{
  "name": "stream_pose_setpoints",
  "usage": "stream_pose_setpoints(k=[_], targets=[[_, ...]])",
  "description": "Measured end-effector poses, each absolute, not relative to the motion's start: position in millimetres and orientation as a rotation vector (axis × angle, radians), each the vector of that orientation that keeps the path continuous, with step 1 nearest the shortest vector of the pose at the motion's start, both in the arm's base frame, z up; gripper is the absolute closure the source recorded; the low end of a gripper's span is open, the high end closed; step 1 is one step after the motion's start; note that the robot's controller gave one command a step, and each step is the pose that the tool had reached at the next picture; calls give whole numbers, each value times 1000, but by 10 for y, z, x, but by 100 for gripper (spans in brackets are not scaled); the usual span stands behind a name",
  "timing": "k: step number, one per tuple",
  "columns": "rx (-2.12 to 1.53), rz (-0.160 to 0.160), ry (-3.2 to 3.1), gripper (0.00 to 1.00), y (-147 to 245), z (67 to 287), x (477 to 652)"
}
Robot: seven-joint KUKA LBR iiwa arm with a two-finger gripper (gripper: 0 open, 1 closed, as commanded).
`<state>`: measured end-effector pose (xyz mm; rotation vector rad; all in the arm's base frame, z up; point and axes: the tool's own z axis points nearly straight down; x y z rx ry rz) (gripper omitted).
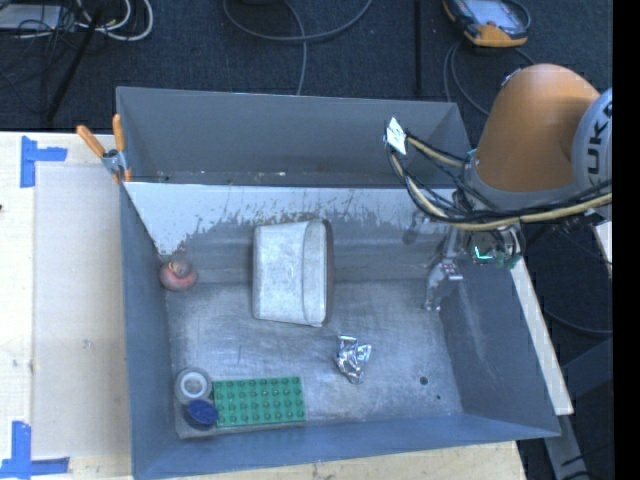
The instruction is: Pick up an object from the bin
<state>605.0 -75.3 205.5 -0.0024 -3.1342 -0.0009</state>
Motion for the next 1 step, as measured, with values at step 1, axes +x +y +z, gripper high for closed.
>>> stream_pose_setpoints(k=[1], targets=[[-162, -4, -3129, 0, 44, 769, 6058]])
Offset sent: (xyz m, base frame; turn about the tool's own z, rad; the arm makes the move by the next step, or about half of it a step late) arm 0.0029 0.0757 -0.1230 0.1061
